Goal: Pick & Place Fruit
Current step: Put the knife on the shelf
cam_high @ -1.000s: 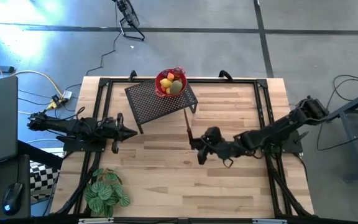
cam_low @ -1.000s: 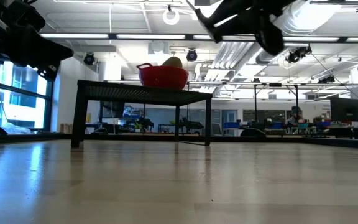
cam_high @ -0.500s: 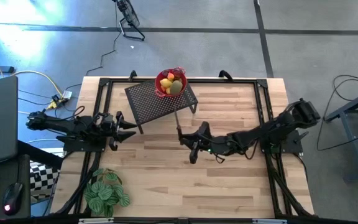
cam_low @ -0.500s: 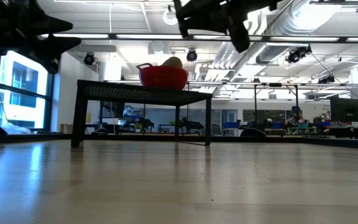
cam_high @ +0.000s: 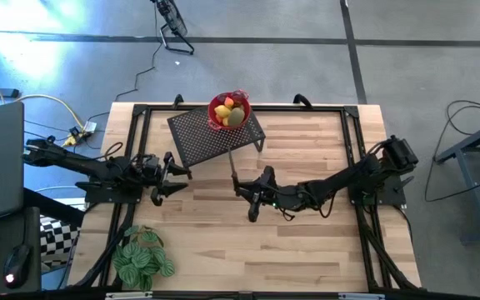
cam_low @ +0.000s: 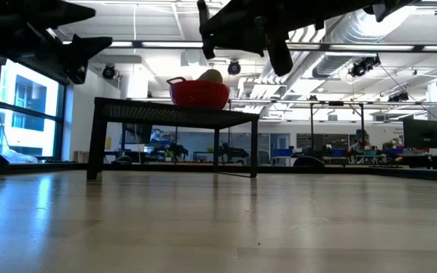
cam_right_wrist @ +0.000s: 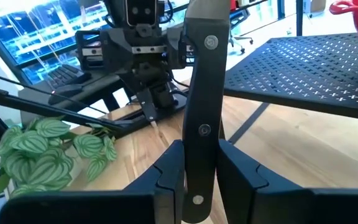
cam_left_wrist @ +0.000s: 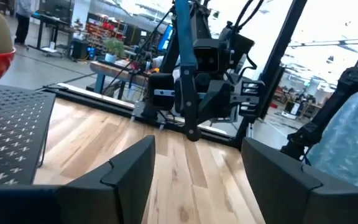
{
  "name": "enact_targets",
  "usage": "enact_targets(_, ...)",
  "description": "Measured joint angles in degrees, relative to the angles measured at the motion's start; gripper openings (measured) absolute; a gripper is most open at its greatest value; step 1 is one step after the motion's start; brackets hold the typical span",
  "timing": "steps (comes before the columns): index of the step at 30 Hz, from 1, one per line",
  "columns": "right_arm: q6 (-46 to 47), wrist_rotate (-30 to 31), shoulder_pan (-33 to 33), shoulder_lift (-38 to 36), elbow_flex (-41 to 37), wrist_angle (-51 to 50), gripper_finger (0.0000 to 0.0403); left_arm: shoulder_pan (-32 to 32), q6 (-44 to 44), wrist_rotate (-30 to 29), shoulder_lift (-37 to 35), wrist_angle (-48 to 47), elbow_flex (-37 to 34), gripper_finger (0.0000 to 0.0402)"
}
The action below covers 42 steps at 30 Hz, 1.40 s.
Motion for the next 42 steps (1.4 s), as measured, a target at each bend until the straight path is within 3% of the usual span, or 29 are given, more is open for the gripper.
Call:
enact_targets(14,0.0,0.0,0.0,0.0,0.0,-0.2,0.0064,0.0,1.7,0.0,20.0,21.3,0.2,0.0236)
enact_targets(27,0.0,0.0,0.0,0.0,0.0,-0.4,0.0064,0.0,7.6,0.0,35.0,21.8,10.4,0.0236)
enact_targets(42,-1.5,-1.5,0.4,0.0,0.0,-0.5,0.0064,0.0,5.6,0.0,50.3,21.4,23.7,0.0236)
